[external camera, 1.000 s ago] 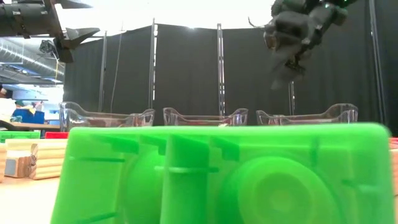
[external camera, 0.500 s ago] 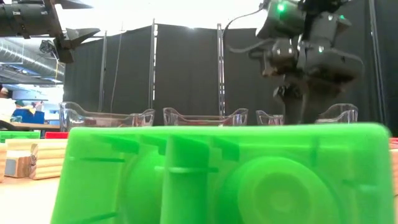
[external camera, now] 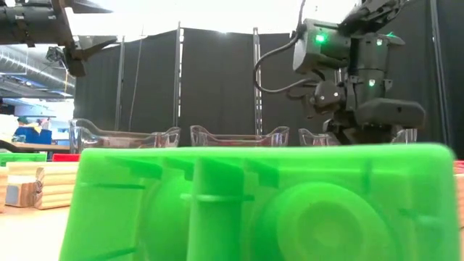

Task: Sort blocks by size
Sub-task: Put the large orange game piece into the middle transparent bin

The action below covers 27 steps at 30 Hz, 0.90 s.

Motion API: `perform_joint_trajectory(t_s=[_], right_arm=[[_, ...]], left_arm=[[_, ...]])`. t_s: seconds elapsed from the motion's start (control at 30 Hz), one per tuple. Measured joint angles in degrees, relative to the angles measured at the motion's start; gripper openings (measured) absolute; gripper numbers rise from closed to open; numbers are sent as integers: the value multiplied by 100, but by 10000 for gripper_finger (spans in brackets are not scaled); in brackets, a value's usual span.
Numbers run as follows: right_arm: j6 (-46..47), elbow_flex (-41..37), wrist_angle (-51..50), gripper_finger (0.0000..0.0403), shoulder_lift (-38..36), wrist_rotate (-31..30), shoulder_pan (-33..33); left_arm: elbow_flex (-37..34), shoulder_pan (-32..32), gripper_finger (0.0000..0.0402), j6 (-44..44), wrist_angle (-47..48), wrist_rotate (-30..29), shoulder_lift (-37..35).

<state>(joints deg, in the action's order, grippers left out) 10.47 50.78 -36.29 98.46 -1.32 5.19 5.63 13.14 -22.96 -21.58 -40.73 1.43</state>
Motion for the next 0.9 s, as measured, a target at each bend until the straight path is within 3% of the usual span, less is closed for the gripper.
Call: perform_joint_trajectory(t_s=[0.17,0.37,0.53,0.73,0.9], right_arm=[[174,112,-253,153,-284,-35,-154],[56,1061,-299,153,-595,-460,-681],[-328,1868,533,153,-561,-953,-1533],[-401,2182,1658,153,-375,-979,-2723],[-461,2219,1750,153,-100,-824,-3422]], left_arm=[[0,1,269,-2,44,0,0],[0,-1,269,4,56,-2,2],[-1,1,269,6,63,-3,2],[-1,-1,269,14,164,-4,2],[-2,1,269,-21,246,-37,62]])
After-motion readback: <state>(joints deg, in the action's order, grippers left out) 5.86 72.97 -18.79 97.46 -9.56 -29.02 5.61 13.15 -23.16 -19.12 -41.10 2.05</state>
